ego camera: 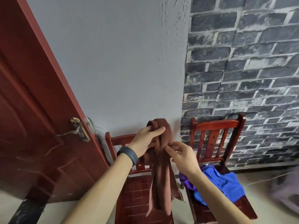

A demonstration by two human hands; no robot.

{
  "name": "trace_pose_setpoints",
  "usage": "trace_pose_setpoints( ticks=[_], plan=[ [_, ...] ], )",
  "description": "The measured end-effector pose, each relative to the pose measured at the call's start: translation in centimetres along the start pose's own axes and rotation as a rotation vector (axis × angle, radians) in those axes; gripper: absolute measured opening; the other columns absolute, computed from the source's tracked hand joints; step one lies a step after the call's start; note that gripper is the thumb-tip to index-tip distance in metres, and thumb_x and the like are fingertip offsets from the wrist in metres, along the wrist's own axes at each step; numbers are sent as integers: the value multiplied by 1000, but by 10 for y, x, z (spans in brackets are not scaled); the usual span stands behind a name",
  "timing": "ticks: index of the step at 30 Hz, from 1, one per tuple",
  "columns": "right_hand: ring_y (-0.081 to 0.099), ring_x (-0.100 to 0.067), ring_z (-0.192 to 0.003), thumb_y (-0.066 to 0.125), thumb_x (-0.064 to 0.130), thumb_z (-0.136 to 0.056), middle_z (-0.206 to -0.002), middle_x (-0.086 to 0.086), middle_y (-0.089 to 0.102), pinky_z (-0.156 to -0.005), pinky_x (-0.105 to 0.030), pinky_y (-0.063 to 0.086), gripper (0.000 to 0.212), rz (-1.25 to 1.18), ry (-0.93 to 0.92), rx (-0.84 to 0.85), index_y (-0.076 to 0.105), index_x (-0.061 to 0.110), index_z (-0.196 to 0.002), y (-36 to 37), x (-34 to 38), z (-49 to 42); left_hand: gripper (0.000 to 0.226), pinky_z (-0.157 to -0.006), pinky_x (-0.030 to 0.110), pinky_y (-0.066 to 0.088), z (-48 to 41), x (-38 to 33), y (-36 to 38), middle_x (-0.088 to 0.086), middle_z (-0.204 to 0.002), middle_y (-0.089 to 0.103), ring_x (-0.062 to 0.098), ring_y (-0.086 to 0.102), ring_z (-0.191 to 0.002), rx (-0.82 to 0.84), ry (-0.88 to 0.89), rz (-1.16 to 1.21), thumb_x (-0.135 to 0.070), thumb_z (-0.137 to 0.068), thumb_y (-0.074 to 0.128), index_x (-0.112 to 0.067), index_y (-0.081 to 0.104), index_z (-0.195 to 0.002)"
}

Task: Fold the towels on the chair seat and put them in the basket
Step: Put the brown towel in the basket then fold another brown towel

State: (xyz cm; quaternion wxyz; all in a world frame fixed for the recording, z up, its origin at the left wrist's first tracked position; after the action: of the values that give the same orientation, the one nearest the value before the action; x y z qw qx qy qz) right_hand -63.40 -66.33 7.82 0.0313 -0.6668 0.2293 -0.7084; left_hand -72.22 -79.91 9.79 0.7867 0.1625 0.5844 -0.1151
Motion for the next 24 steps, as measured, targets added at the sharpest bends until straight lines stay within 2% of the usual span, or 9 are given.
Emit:
trace_pose_setpoints(
  ticks=[4, 7, 9, 11, 13, 15, 18, 22, 24],
  plan=[
    [74, -18, -84, 70, 34, -90, -82, 1, 76, -84, -50, 59, 7, -269, 91, -30, 74, 28, -90, -5, -10, -13, 55, -92, 41, 56, 3, 37, -2, -5, -102, 75, 16, 68, -104, -23, -14, -299, -75, -65, 69, -28, 77, -94],
    [75, -19, -87, 70, 39, -91, -89, -3, 77, -84, -46, 60, 19, -337, 178, 10, 73, 21, -96, -1, -24, -14, 51, -85, 40, 59, 8, 48, -8, -8, -100, 75, 12, 69, -99, -58, 59, -372, -70, -73, 67, -28, 73, -101],
    [72, -15, -78, 67, 39, -93, -83, 1, 74, -72, -32, 59, 28, -371, 241, 44, 69, 11, -95, 5, -31, -13, 39, -83, 36, 59, 11, 47, -10, -11, -99, 73, 9, 68, -97, -76, 137, -516, -60, -81, 67, -28, 72, -103],
    [58, -19, -67, 62, 36, -97, -76, -5, 59, -58, -27, 46, 29, -463, 296, 77, 62, 8, -88, 12, -36, -12, 34, -82, 32, 58, 11, 45, -15, -14, -96, 74, 8, 68, -94, -125, 195, -631, -55, -85, 65, -27, 74, -103],
    [52, -25, -73, 61, 33, -98, -80, -12, 54, -57, -29, 40, 27, -480, 318, 76, 62, 6, -93, 13, -38, -12, 38, -83, 32, 57, 8, 45, -23, -15, -94, 74, 8, 68, -94, -169, 190, -662, -57, -84, 63, -27, 76, -103],
    [60, -29, -73, 63, 33, -97, -82, -14, 61, -62, -34, 48, 33, -424, 311, 73, 65, 0, -100, 13, -38, -13, 47, -88, 31, 55, 7, 47, -28, -15, -96, 75, 5, 67, -97, -178, 169, -689, -66, -79, 61, -29, 76, -103],
    [74, -20, -73, 60, 40, -96, -87, -6, 76, -74, -40, 62, 30, -141, 209, 59, 70, 12, -98, 9, -33, -19, 49, -94, 27, 51, 7, 46, -32, -16, -105, 73, 3, 65, -104, -168, 165, -736, -66, -80, 60, -29, 75, -107],
    [72, -10, -73, 55, 39, -97, -83, 6, 75, -72, -31, 59, 26, 199, 96, 68, 71, 19, -99, 8, -22, -25, 38, -95, 24, 46, 11, 40, -34, -15, -117, 68, 6, 60, -112, -174, 187, -756, -49, -92, 59, -24, 72, -118],
    [69, -11, -68, 52, 32, -98, -76, 5, 74, -68, -26, 56, 23, 295, 83, 93, 70, 20, -91, 8, -18, -24, 36, -86, 19, 46, 12, 39, -33, -7, -115, 71, 10, 63, -109, -164, 208, -793, -44, -96, 55, -20, 72, -118]
  ],
)
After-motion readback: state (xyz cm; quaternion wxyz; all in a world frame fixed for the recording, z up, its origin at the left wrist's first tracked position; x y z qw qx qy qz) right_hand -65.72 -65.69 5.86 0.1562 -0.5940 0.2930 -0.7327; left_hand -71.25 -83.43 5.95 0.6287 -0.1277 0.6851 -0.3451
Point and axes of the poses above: each hand's wrist, its own z-axis away from the middle knuckle, its own y-axis out of the palm, x = y × z, the point moved 8 cm from there along -z, towards the middle knuckle
